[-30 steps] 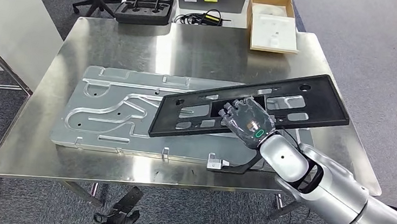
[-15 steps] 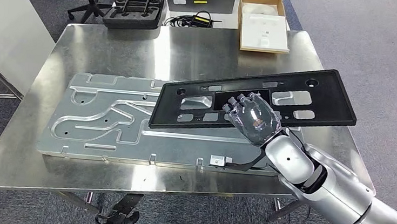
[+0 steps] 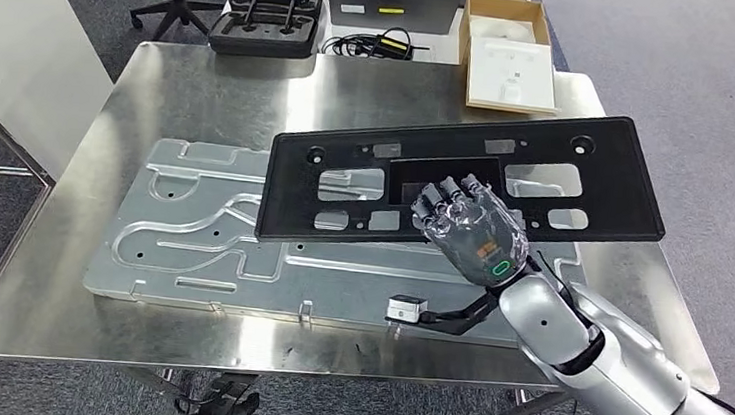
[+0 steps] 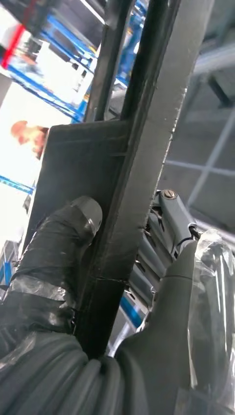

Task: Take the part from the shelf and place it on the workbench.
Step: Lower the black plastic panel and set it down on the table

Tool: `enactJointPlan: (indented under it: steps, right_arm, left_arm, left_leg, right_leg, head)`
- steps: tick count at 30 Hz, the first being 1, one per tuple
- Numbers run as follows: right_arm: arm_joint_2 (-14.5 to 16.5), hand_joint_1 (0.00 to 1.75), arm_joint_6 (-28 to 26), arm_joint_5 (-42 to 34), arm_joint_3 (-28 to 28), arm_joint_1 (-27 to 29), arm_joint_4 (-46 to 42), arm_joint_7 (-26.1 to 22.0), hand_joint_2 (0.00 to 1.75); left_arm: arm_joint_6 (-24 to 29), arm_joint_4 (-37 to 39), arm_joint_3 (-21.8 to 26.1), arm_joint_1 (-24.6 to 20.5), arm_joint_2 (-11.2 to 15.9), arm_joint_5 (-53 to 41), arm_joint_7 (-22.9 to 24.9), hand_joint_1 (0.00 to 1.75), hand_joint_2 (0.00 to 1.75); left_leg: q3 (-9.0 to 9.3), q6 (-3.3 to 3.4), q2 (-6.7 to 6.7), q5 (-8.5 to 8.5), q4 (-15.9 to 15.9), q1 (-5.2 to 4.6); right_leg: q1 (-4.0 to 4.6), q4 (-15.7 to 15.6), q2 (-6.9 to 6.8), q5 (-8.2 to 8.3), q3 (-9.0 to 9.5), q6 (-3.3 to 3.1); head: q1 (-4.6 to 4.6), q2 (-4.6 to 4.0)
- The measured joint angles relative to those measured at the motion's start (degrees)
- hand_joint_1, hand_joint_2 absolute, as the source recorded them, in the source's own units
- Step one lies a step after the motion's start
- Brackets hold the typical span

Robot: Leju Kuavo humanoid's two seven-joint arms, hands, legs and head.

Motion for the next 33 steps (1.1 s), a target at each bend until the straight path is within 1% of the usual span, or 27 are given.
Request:
enactJointPlan:
  steps: [1, 2, 4, 6, 7, 8, 10, 11, 12, 13, 14, 15, 17, 18, 20, 21, 22, 23, 24, 26, 27, 28, 29, 30, 31, 32, 33]
  right_arm:
    - [0.03, 1.75, -1.52, 0.09, -0.77, 0.36, 0.04, 0.09, 1.75]
    - [0.06, 1.75, -3.09, 0.13, -1.47, 0.58, 0.15, 0.28, 1.75]
    - [0.06, 1.75, -6.38, 0.17, -2.40, 0.78, 0.65, 0.78, 1.75]
    - [0.03, 1.75, -9.44, 0.17, -2.97, 0.82, 1.62, 1.03, 1.75]
    - [0.03, 1.75, -10.99, 0.17, -3.22, 0.69, 2.25, 1.10, 1.75]
    - [0.03, 1.75, -12.41, 0.17, -3.41, 0.39, 2.92, 1.22, 1.75]
    - [0.04, 1.75, -14.76, 0.17, -3.50, -0.52, 4.41, 1.59, 1.75]
    - [0.05, 1.75, -15.62, 0.17, -3.47, -0.94, 5.21, 1.74, 1.75]
    - [0.08, 1.75, -16.32, 0.17, -3.44, -1.22, 6.01, 1.83, 1.75]
    - [0.09, 1.75, -16.88, 0.17, -3.43, -1.40, 6.76, 1.90, 1.75]
    - [0.11, 1.75, -17.32, 0.17, -3.41, -1.56, 7.39, 1.95, 1.75]
    - [0.14, 1.75, -17.74, 0.17, -3.37, -1.79, 7.97, 2.03, 1.75]
    - [0.22, 1.75, -18.67, 0.17, -3.32, -2.40, 9.19, 2.11, 1.75]
    - [0.27, 1.75, -19.08, 0.18, -3.32, -2.62, 9.88, 1.89, 1.75]
    - [0.56, 1.75, -19.60, 0.19, -3.42, -2.54, 11.18, 0.57, 1.75]
    - [0.73, 1.75, -19.77, 0.19, -3.54, -2.30, 11.75, -0.45, 1.75]
    - [0.94, 1.75, -19.96, 0.18, -3.73, -2.06, 12.27, -1.51, 1.75]
    - [1.12, 1.75, -20.17, 0.15, -3.98, -1.88, 12.75, -2.45, 1.75]
    - [1.33, 1.75, -20.38, 0.12, -4.27, -1.71, 13.21, -3.26, 1.75]
    - [1.70, 1.75, -20.74, 0.02, -4.73, -1.25, 13.91, -4.36, 1.75]
    - [1.88, 1.31, -20.85, -0.02, -4.85, -0.91, 14.18, -4.77, 1.31]
    - [2.05, 0.87, -20.94, -0.06, -4.91, -0.61, 14.43, -5.09, 0.87]
    - [2.24, 0.44, -21.01, -0.07, -4.98, -0.41, 14.67, -5.37, 0.44]
    - [2.43, 0.00, -21.16, -0.09, -5.12, -0.34, 14.89, -5.64, 0.00]
    - [2.63, 0.00, -21.35, -0.10, -5.34, -0.36, 15.10, -5.91, 0.00]
    - [2.84, 0.00, -21.54, -0.10, -5.60, -0.41, 15.28, -6.17, 0.00]
    - [3.01, 0.00, -21.72, -0.12, -5.88, -0.42, 15.43, -6.41, 0.00]
  left_arm:
    - [-0.07, 0.00, 0.00, -0.01, -0.05, -0.10, 0.05, 0.00, 1.75]
    - [-0.18, 0.00, 0.00, 0.00, -0.09, -0.20, 0.12, 0.00, 1.75]
    - [-0.52, 0.00, 0.00, 0.12, -0.11, -0.36, 0.26, 0.00, 1.75]
    - [-0.79, 0.00, 0.00, 0.24, -0.10, -0.48, 0.22, 0.00, 1.75]
    - [-0.88, 0.00, 0.00, 0.22, -0.11, -0.53, 0.14, 0.00, 1.75]
    - [-0.96, 0.00, 0.00, 0.18, -0.10, -0.57, 0.04, 0.00, 1.75]
    - [-1.16, 0.00, 0.00, 0.21, -0.10, -0.66, -0.19, 0.00, 1.75]
    - [-1.26, 0.00, 0.00, 0.29, -0.10, -0.69, -0.31, 0.00, 1.75]
    - [-1.33, 0.00, 0.00, 0.39, -0.10, -0.69, -0.43, 0.00, 1.75]
    - [-1.37, 0.00, 0.00, 0.47, -0.09, -0.70, -0.56, 0.00, 1.75]
    - [-1.39, 0.00, 0.00, 0.51, -0.08, -0.76, -0.67, 0.00, 1.75]
    - [-1.38, 0.00, 0.00, 0.52, -0.07, -0.84, -0.75, 0.00, 1.75]
    - [-1.27, 0.00, 0.00, 0.47, -0.02, -1.03, -0.85, 0.00, 1.75]
    - [-1.18, 0.00, 0.00, 0.49, 0.01, -1.07, -0.90, 0.00, 1.75]
    - [-0.97, 0.00, 0.00, 0.64, 0.12, -1.05, -1.11, 0.00, 1.75]
    - [-0.92, 0.00, 0.00, 0.72, 0.19, -1.03, -1.29, 0.00, 1.75]
    - [-0.89, 0.00, 0.00, 0.75, 0.25, -1.02, -1.50, 0.00, 1.75]
    - [-0.91, 0.00, 0.00, 0.73, 0.28, -1.01, -1.70, 0.00, 1.75]
    - [-0.96, 0.00, 0.00, 0.73, 0.29, -0.99, -1.90, 0.00, 1.75]
    - [-1.04, 0.00, 0.00, 0.78, 0.32, -0.96, -2.30, 0.00, 1.75]
    - [-1.04, 0.00, 0.00, 0.84, 0.34, -0.93, -2.49, 0.00, 1.75]
    - [-1.04, 0.00, 0.00, 0.88, 0.35, -0.93, -2.69, 0.00, 1.75]
    - [-1.04, 0.00, 0.00, 0.90, 0.36, -0.94, -2.89, 0.00, 1.75]
    - [-1.01, 0.00, 0.00, 0.90, 0.36, -0.97, -3.17, 0.00, 1.75]
    - [-0.93, 0.00, 0.00, 0.88, 0.37, -1.03, -3.51, 0.00, 1.75]
    - [-0.79, 0.00, 0.00, 0.84, 0.37, -1.09, -3.85, 0.00, 1.75]
    - [-0.62, 0.00, 0.00, 0.79, 0.38, -1.15, -4.21, 0.00, 1.75]
  left_leg:
    - [-0.07, -0.27, -0.06, -0.41, 0.50, -0.10]
    - [-0.23, -0.55, -0.09, -0.68, 0.82, -0.19]
    - [-0.51, -1.00, -0.09, -0.84, 1.04, -0.37]
    - [-0.55, -1.47, -0.04, -1.15, 1.23, -0.36]
    - [-0.95, -1.81, 0.03, -1.81, 2.17, -0.32]
    - [-1.88, -2.16, 0.10, -2.95, 4.15, -0.23]
    - [-5.27, -2.72, 0.25, -6.00, 10.87, 0.04]
    - [-7.08, -2.86, 0.29, -7.05, 14.17, 0.15]
    - [-8.25, -2.92, 0.32, -7.22, 16.02, 0.21]
    - [-8.45, -2.89, 0.34, -6.38, 15.87, 0.23]
    - [-7.53, -2.76, 0.35, -4.64, 13.50, 0.23]
    - [-5.74, -2.53, 0.35, -2.49, 9.58, 0.22]
    - [-2.47, -2.01, 0.31, 0.01, 2.72, 0.03]
    - [-1.63, -1.79, 0.27, 0.36, 0.99, -0.12]
    - [-1.31, -1.38, 0.21, 0.40, 0.29, -0.30]
    - [-1.07, -1.06, 0.21, 0.57, -0.07, -0.17]
    - [-0.78, -0.70, 0.21, 0.79, -0.48, -0.05]
    - [-0.52, -0.33, 0.22, 0.98, -0.89, 0.07]
    - [-0.34, -0.07, 0.22, 1.09, -1.09, 0.11]
    - [-0.31, 0.22, 0.22, 1.03, -1.07, -0.01]
    - [-0.31, 0.27, 0.21, 0.97, -1.01, -0.05]
    - [-0.30, 0.28, 0.19, 0.88, -0.90, -0.06]
    - [-0.29, 0.23, 0.16, 0.71, -0.69, -0.04]
    - [-0.29, 0.09, 0.12, 0.47, -0.35, -0.03]
    - [-0.38, -0.13, 0.09, 0.18, 0.04, -0.05]
    - [-0.54, -0.40, 0.05, -0.11, 0.50, -0.15]
    - [-0.72, -0.67, 0.04, -0.29, 0.79, -0.26]
  right_leg:
    - [0.08, -3.11, -0.04, 1.16, 1.30, -0.08]
    - [0.16, -5.02, -0.03, 1.63, 2.13, -0.28]
    - [0.38, -5.83, 0.12, 1.37, 2.46, -0.75]
    - [0.16, -6.04, 0.19, 1.48, 2.58, -1.38]
    - [0.04, -6.23, 0.14, 1.52, 2.73, -1.71]
    - [-0.10, -6.40, 0.06, 1.56, 2.88, -2.02]
    - [-0.12, -6.45, -0.05, 1.51, 2.98, -2.35]
    - [-0.11, -6.44, -0.06, 1.48, 2.98, -2.42]
    - [-0.10, -6.43, -0.07, 1.46, 3.01, -2.43]
    - [-0.09, -6.43, -0.07, 1.43, 3.04, -2.43]
    - [-0.09, -6.42, -0.07, 1.40, 3.10, -2.40]
    - [-0.09, -6.42, -0.05, 1.36, 3.17, -2.34]
    - [0.00, -6.48, -0.01, 1.31, 3.24, -2.01]
    - [0.04, -6.56, 0.00, 1.32, 3.28, -1.73]
    - [0.14, -6.97, 0.00, 1.44, 3.48, -1.04]
    - [0.11, -7.05, -0.06, 1.36, 3.57, -0.74]
    - [0.12, -6.54, -0.10, 0.85, 3.43, -0.51]
    - [0.14, -4.98, -0.14, -0.20, 2.80, -0.35]
    - [0.10, -2.18, -0.17, -1.77, 1.56, -0.27]
    - [0.14, 5.29, -0.14, -5.04, -2.00, -0.08]
    - [0.13, 7.98, -0.14, -5.69, -3.40, 0.05]
    - [0.08, 8.69, -0.15, -5.23, -3.88, 0.16]
    - [-0.02, 7.00, -0.17, -3.68, -3.18, 0.25]
    - [-0.16, 3.48, -0.20, -1.49, -1.53, 0.33]
    - [-0.24, -0.19, -0.23, 0.00, 0.34, 0.34]
    - [-0.19, -3.34, -0.22, 0.94, 1.88, 0.24]
    - [-0.16, -5.08, -0.21, 1.16, 2.72, 0.03]
  head:
    - [0.02, 0.00]
    - [0.02, 0.00]
    - [-0.01, 0.00]
    - [-0.06, 0.00]
    - [-0.14, 0.00]
    - [-0.22, 0.00]
    - [-0.37, 0.00]
    - [-0.36, 0.00]
    - [-0.37, 0.00]
    - [-0.36, 0.00]
    - [-0.37, 0.00]
    - [-0.37, 0.00]
    - [-0.33, 0.00]
    - [-0.32, 0.00]
    - [-0.31, 0.00]
    - [-0.29, 0.00]
    - [-0.26, 0.00]
    - [-0.24, 0.00]
    - [-0.21, 0.00]
    - [-0.22, 0.00]
    - [-0.23, 0.00]
    - [-0.23, 0.00]
    - [-0.23, 0.00]
    - [-0.23, 0.00]
    - [-0.23, 0.00]
    - [-0.22, 0.00]
    - [-0.27, 0.00]
